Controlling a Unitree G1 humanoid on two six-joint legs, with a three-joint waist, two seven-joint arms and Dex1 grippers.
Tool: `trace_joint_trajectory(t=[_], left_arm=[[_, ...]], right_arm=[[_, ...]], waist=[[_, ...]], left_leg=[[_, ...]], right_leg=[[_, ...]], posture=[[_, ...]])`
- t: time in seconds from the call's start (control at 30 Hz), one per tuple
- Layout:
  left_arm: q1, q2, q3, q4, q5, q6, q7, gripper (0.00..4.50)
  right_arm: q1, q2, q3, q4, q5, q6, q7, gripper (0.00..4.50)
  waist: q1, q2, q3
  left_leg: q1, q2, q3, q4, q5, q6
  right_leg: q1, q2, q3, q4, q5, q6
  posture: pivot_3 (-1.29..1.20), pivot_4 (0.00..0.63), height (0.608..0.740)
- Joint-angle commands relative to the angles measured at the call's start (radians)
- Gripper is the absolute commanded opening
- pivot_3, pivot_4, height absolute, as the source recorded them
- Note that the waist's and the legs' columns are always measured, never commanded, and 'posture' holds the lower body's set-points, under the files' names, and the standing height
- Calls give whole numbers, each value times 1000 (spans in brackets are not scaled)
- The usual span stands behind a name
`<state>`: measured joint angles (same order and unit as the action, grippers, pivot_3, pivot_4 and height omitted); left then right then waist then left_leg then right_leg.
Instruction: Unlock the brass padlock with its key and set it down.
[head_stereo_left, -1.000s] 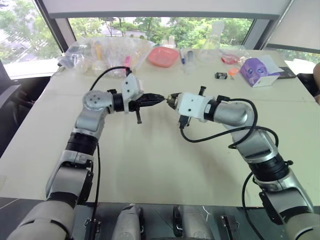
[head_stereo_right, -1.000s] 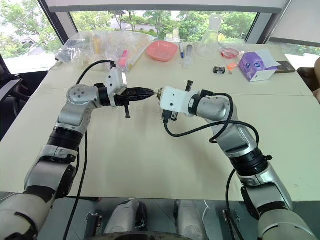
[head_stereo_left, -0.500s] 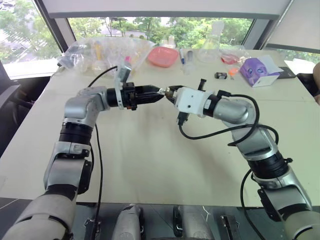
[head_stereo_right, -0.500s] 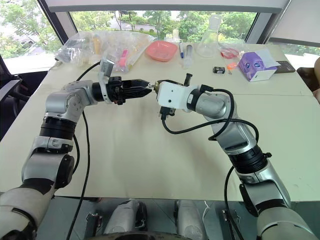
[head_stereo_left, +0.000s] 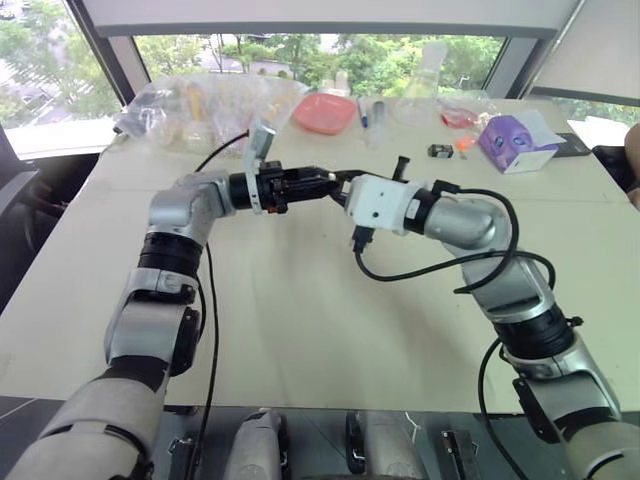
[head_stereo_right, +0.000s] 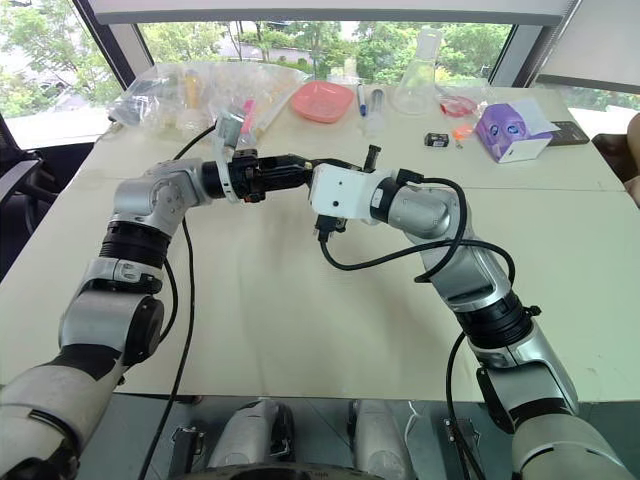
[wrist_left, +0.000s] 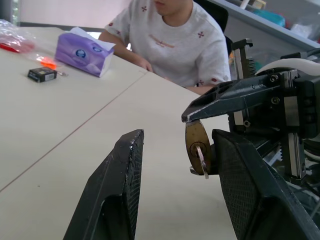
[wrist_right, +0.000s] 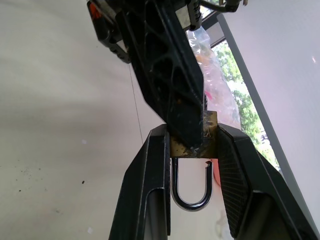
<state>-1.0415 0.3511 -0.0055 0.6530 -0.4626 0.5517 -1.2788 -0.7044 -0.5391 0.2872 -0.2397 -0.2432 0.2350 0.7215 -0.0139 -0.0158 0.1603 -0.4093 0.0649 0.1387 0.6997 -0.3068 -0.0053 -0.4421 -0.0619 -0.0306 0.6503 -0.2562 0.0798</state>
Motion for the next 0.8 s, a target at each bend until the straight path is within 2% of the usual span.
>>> trace_joint_trajectory(t=[0.03, 0.1, 0.3, 0.37, 0.47, 0.5, 0.53, 0.57, 0.7, 0.8], left_arm=[[-20, 9, -8, -28, 6, -6, -44, 976], [-20, 8, -5, -29, 6, -2, -48, 18], [-25, 4, 18, -24, 5, -16, -18, 18], [-21, 5, 24, -26, 3, -21, -10, 0], [-10, 9, 40, -37, -11, -6, 0, 0], [-7, 9, 43, -41, -15, -2, 3, 0], [-3, 9, 49, -46, -20, 4, 6, 0], [1, 8, 59, -52, -28, 15, 13, 0], [20, 3, 75, -88, -49, 50, 24, 0], [39, -4, 67, -129, -59, 71, 16, 0]], right_arm=[[-17, 6, -17, -52, -6, -4, -8, 676], [-16, 8, -17, -55, -8, -4, -8, 676], [-13, 7, -12, -54, -7, -5, 1, 676], [0, -2, -13, -59, 5, 16, 24, 1717], [28, -11, -32, -84, -12, 54, 10, 3000], [34, -9, -40, -92, -22, 66, -2, 3608], [50, 0, -69, -119, 2, 116, -5, 4132], [69, 31, -119, -164, 56, 205, -12, 4435], [58, 205, -323, -317, 253, 549, -81, 4435], [35, 241, -367, -344, 277, 643, -140, 4435]], waist=[[0, 0, 0], [0, 0, 0], [1, 0, 0], [1, 0, 0], [1, 0, 0], [1, 0, 0], [0, 0, 0], [1, 0, 0], [1, 0, 0], [1, 0, 0]], left_leg=[[0, 0, 0, 0, 0, 0], [0, 0, 0, 0, 0, 0], [0, 0, 0, 0, 0, 0], [0, 0, 0, 0, 0, 0], [0, 0, 0, 0, 0, 0], [0, 0, 0, 0, 0, 0], [0, 0, 0, 0, 0, 0], [0, 0, 0, 0, 0, 0], [0, 0, -2, 0, 0, 0], [0, 0, -3, 0, 0, -1]], right_leg=[[0, 0, 0, 0, 0, 0], [0, 0, 0, 0, 0, 0], [0, 0, 0, 0, 0, 0], [0, 0, 0, 0, 0, 0], [0, 0, 0, 0, 0, 0], [0, 0, 0, 0, 0, 0], [0, 0, 0, 0, 0, 0], [0, 0, 0, 0, 0, 0], [0, 0, 0, 1, 0, 0], [0, 0, 0, 1, 0, 0]], posture=[[0, 150, 733], [0, 150, 733], [0, 150, 733], [0, 150, 733], [0, 150, 733], [0, 150, 733], [0, 150, 733], [0, 150, 733], [0, 150, 733], [0, 150, 733]])
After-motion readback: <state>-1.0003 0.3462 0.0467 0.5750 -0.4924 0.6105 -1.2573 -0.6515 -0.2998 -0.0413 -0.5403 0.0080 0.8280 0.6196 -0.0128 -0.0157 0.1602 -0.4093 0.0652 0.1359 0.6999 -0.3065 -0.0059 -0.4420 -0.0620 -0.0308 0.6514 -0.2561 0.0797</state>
